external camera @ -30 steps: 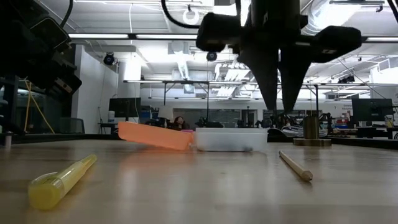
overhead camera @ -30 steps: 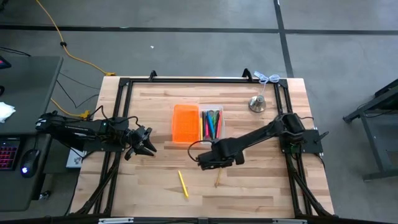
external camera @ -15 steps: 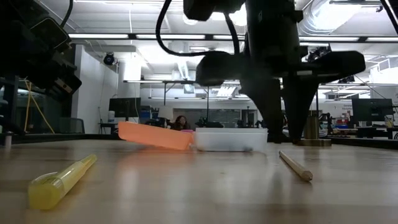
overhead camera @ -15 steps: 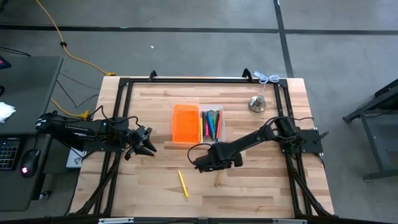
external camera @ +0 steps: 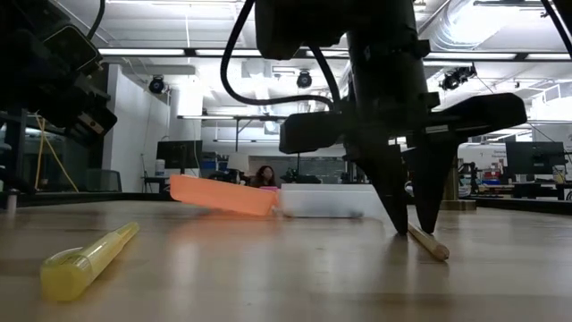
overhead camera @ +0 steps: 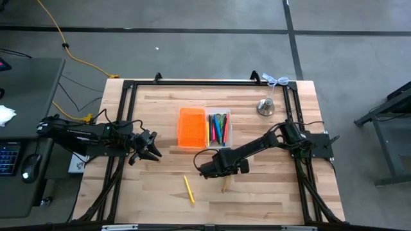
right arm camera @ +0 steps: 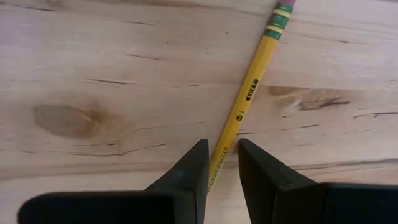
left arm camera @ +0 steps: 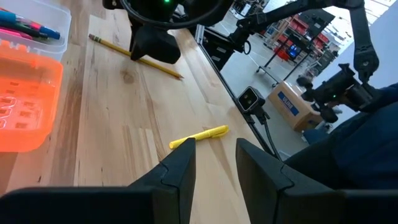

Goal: Pick & place school supplies into a supply box
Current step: Put the yellow pencil into the supply box

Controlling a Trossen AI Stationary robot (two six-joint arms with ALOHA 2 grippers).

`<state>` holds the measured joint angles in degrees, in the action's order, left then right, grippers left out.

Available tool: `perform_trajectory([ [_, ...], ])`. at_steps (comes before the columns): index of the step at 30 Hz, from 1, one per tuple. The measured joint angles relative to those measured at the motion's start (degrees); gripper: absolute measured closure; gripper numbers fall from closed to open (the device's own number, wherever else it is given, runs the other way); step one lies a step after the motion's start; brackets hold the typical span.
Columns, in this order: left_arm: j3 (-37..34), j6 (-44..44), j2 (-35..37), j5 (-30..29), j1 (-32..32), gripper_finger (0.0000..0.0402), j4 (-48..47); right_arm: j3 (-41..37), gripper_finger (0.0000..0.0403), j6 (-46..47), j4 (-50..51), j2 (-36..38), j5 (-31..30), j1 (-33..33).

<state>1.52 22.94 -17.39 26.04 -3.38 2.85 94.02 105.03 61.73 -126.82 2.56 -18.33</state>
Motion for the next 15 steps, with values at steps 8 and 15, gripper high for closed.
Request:
perform_trajectory([
  [8, 0.0, 0.0, 0.0, 0.0, 0.0, 0.0257, 0.0, 0.0, 0.0354, 0.0, -0.7, -0.4, 0.9, 0.5],
  [15, 0.0, 0.0, 0.0, 0.0, 0.0, 0.0257, 0.0, -0.1, 0.0398, -0.3, -1.1, -0.5, -0.4, 0.7],
])
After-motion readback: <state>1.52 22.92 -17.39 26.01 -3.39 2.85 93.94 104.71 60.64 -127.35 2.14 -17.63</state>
